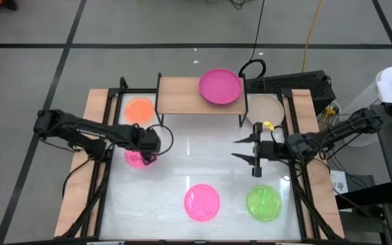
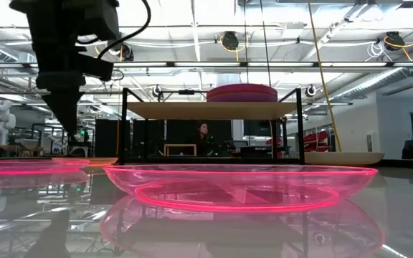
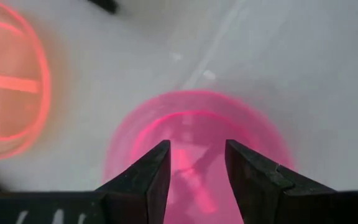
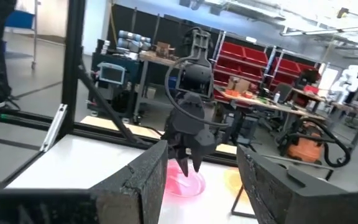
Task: Place and stack plates onto a shelf
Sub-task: Put the left pink plate on the shelf
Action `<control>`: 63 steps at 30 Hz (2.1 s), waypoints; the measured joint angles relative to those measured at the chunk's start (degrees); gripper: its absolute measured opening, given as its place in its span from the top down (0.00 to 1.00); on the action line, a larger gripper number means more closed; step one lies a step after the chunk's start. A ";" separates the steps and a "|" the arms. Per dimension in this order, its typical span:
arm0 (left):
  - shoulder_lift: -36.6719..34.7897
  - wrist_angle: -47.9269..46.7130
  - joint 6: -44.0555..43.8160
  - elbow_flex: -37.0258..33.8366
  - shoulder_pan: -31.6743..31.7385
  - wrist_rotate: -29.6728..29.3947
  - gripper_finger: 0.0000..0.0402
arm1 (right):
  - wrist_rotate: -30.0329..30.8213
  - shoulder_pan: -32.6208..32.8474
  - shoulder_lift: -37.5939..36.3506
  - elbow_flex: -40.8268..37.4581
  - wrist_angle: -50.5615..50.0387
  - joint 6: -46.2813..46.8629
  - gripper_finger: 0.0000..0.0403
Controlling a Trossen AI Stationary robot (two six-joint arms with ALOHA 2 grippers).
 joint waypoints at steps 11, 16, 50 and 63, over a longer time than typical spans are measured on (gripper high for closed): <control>-0.02 5.37 -12.24 -3.26 -10.91 2.78 0.61 | 3.18 0.03 -0.04 0.00 0.01 0.31 0.57; -0.02 9.65 -14.51 -5.67 -13.52 2.60 0.61 | 4.68 0.03 -0.03 0.02 0.05 0.56 0.57; 0.29 14.84 -21.44 -13.40 -14.95 2.74 0.92 | 4.68 0.03 0.22 0.07 -1.35 0.55 0.57; 0.28 16.40 -14.44 -5.01 -17.70 5.08 0.99 | 4.68 0.03 0.22 0.07 -1.33 0.55 0.57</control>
